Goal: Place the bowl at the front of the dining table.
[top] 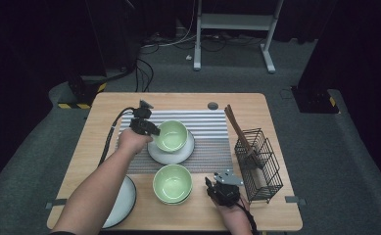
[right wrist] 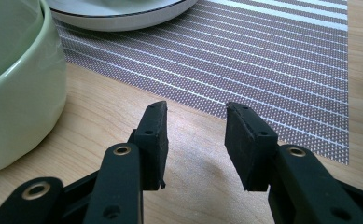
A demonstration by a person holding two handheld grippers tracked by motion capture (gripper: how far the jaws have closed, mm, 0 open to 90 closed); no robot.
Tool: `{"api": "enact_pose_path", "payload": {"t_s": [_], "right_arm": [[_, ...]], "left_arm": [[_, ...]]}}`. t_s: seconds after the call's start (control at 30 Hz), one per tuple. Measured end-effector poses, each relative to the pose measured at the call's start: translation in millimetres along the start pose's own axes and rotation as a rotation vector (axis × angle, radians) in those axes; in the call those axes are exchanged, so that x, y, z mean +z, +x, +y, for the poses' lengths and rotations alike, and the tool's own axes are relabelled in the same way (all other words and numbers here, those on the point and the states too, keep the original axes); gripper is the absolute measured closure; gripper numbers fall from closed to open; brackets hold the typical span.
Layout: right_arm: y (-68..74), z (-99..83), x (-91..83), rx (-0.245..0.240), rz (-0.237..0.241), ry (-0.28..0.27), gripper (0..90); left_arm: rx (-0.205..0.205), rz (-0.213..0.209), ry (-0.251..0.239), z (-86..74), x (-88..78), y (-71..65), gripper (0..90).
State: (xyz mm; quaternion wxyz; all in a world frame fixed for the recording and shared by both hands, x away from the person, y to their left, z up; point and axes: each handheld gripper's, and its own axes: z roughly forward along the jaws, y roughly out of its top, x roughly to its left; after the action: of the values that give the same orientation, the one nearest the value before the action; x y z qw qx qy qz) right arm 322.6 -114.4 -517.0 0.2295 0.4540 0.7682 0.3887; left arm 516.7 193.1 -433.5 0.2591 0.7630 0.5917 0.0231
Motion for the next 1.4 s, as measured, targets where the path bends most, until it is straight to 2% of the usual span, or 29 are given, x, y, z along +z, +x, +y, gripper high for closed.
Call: {"api": "enact_pose_path", "payload": {"t_s": [0.5, 0.77, 0.93, 1.4], "right_arm": [[-0.7, -0.8, -0.2, 0.003, -0.002, 0.003, 58.9], [-0.4, -0.8, 0.0, 0.003, -0.002, 0.004, 58.9], [-0.1, -0.9, 0.1, 0.004, -0.001, 0.005, 58.9], [0.1, -0.9, 0.8, 0.000, 0.003, 0.006, 58.9]], "left_arm": [[-0.018, 0.003, 0.016, 0.3, 7.0, 1.5, 85.0], [-0.009, 0.011, 0.018, 0.1, 7.6, 1.1, 84.9], [-0.021, 0.010, 0.017, 0.1, 7.4, 1.6, 84.9], [-0.020, 0.007, 0.015, -0.2, 8.4, 1.8, 84.6]]}}
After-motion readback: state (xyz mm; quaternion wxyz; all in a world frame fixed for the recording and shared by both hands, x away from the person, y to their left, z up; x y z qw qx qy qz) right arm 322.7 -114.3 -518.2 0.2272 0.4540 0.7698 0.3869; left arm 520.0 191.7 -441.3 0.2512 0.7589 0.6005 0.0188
